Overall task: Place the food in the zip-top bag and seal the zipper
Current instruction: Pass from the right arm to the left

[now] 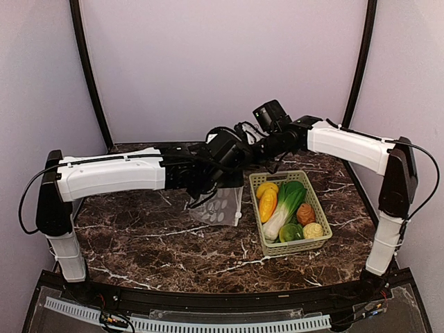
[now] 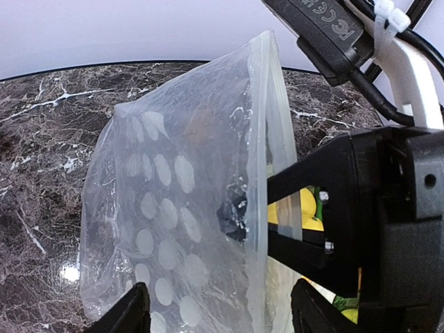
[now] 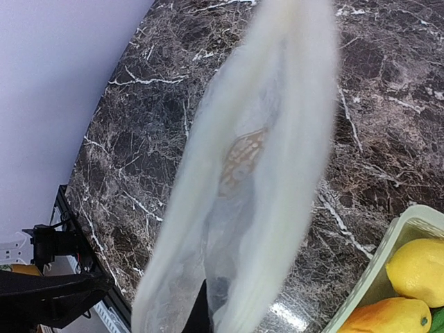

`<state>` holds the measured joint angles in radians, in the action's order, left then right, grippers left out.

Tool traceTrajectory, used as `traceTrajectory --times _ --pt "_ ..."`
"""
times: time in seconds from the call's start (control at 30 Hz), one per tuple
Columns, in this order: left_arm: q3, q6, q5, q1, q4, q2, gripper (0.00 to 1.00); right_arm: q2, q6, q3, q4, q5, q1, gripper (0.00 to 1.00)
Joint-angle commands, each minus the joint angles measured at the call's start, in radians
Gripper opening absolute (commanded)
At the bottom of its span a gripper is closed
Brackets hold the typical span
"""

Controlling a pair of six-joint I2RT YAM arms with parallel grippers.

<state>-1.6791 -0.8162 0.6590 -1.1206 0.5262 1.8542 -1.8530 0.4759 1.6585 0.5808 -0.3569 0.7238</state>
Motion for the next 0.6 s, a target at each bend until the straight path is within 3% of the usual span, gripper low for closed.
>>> traceTrajectory --times 0.0,0.2,0.57 --pt "-0.02 -0.014 -0.006 -0.001 0.02 0.016 0.68 0.042 0.04 0.03 -0.002 0.026 0.013 0.0" --pt "0.005 0.014 -0.021 -0.001 -0.03 0.019 0.65 0.046 0.047 0.034 0.01 0.065 0.012 0.0" --pt "0.006 -0.041 -0.053 0.017 0.083 0.052 0.54 0.068 0.042 0.024 0.0 0.066 0.012 0.0"
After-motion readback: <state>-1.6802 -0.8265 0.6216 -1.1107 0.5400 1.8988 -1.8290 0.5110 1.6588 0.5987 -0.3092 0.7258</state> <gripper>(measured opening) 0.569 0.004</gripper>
